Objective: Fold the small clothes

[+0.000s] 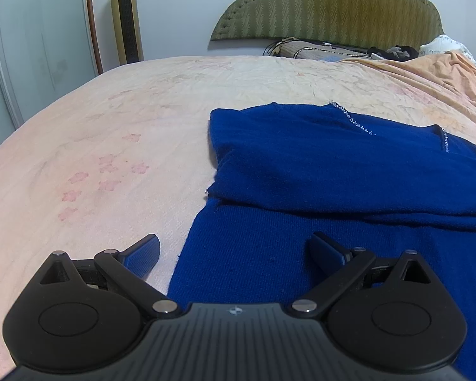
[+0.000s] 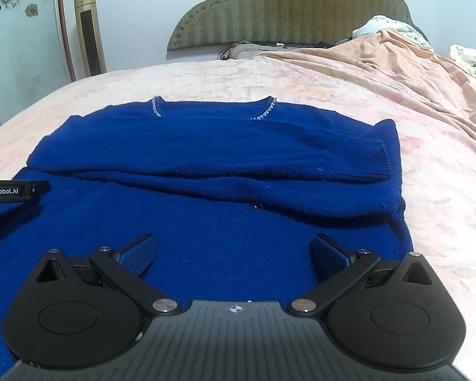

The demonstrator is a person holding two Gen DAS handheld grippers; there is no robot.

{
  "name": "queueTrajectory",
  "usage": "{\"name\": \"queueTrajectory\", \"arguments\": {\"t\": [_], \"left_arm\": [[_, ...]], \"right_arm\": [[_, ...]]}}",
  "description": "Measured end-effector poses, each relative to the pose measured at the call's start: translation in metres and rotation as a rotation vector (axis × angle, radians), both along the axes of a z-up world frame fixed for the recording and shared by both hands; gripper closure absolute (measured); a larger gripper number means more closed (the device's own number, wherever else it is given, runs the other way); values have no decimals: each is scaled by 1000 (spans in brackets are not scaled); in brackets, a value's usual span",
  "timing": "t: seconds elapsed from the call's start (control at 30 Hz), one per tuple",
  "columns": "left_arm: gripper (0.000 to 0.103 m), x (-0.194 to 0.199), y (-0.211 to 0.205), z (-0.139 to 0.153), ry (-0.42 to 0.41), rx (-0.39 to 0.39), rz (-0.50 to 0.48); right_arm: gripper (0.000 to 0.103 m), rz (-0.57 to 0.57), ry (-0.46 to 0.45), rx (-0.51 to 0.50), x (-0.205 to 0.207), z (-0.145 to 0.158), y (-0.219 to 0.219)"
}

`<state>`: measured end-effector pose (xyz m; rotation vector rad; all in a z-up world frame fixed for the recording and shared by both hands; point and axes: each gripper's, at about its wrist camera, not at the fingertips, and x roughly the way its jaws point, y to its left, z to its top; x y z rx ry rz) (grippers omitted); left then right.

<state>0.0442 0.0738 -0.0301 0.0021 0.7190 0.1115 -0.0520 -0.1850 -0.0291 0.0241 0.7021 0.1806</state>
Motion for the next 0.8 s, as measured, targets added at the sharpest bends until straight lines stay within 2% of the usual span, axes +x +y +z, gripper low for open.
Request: {"name": "queueTrajectory", "arguments": {"t": [0.1, 0.23, 0.33, 0.6, 0.8], "left_arm": [[1, -11, 0, 7, 10, 1, -52], [1, -42, 3, 14, 35, 6, -171], [1, -64, 14, 18, 30, 9, -200], [1, -84, 57, 23, 97, -186, -248], [1, -86, 81, 17, 107, -327, -290]], "right_arm": [[0, 0, 1, -3, 0, 0, 1], [0, -1, 3, -18, 0, 0, 3], [0, -2, 4, -23, 0, 0, 4], [1, -29, -10, -4, -6, 4, -2], [1, -73, -24, 21, -60, 19, -42]]}}
